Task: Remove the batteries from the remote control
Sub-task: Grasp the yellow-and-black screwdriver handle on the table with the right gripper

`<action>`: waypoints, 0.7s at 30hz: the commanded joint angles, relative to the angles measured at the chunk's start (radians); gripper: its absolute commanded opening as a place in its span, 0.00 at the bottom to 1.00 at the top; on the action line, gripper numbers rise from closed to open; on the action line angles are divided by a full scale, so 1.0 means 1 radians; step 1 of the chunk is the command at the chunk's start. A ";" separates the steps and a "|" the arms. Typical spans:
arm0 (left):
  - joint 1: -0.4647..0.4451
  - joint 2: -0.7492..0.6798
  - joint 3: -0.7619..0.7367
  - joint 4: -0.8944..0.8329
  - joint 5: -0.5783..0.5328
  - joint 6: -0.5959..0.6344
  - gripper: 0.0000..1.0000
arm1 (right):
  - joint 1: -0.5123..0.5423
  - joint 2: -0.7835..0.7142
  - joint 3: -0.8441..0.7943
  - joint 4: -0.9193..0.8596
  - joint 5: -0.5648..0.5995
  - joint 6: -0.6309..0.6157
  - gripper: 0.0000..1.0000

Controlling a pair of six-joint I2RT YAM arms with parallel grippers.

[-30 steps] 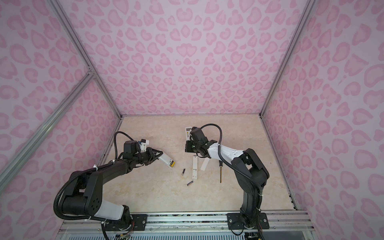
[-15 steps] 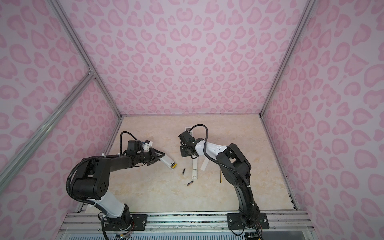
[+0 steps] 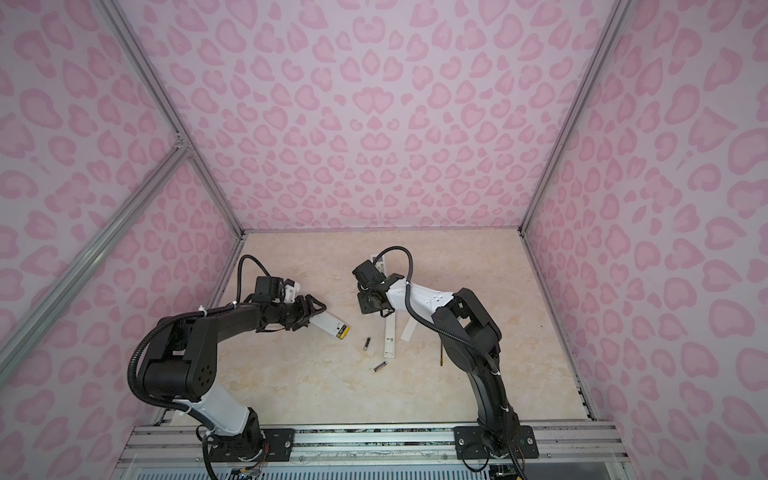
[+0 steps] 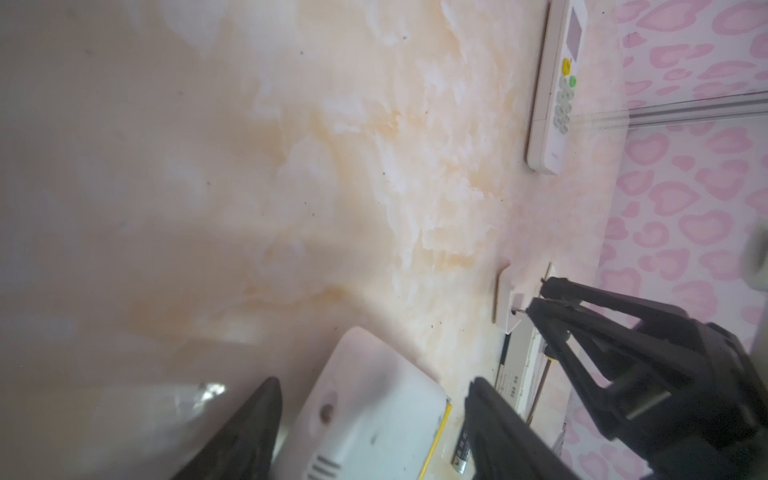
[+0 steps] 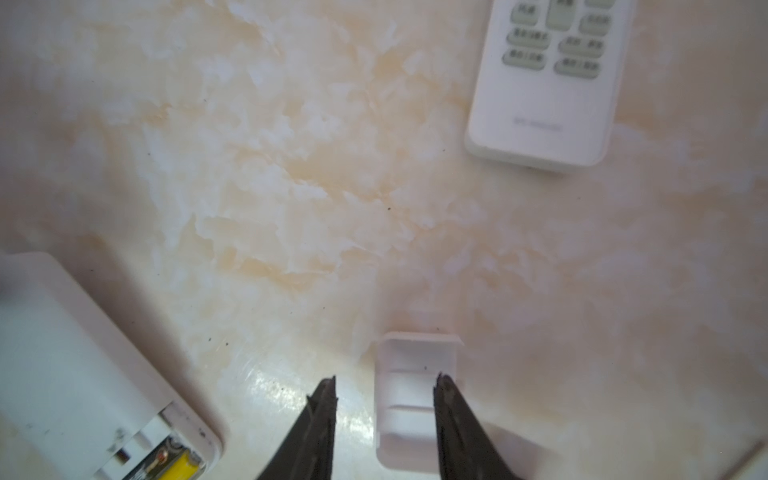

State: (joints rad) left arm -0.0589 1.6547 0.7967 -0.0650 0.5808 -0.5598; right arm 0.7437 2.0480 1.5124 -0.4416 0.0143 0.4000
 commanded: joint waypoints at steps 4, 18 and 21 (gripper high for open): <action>0.002 -0.052 0.058 -0.134 -0.100 0.064 0.98 | -0.004 -0.122 -0.083 -0.012 0.077 0.011 0.43; -0.085 -0.284 0.154 -0.424 -0.268 0.163 0.98 | -0.296 -0.462 -0.456 -0.076 0.069 0.077 0.50; -0.158 -0.333 0.162 -0.477 -0.345 0.178 0.98 | -0.353 -0.458 -0.509 -0.085 0.054 0.079 0.50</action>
State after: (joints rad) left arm -0.1787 1.3563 0.9447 -0.4511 0.3141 -0.4175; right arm 0.4206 1.5856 1.0348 -0.5018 0.0948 0.4618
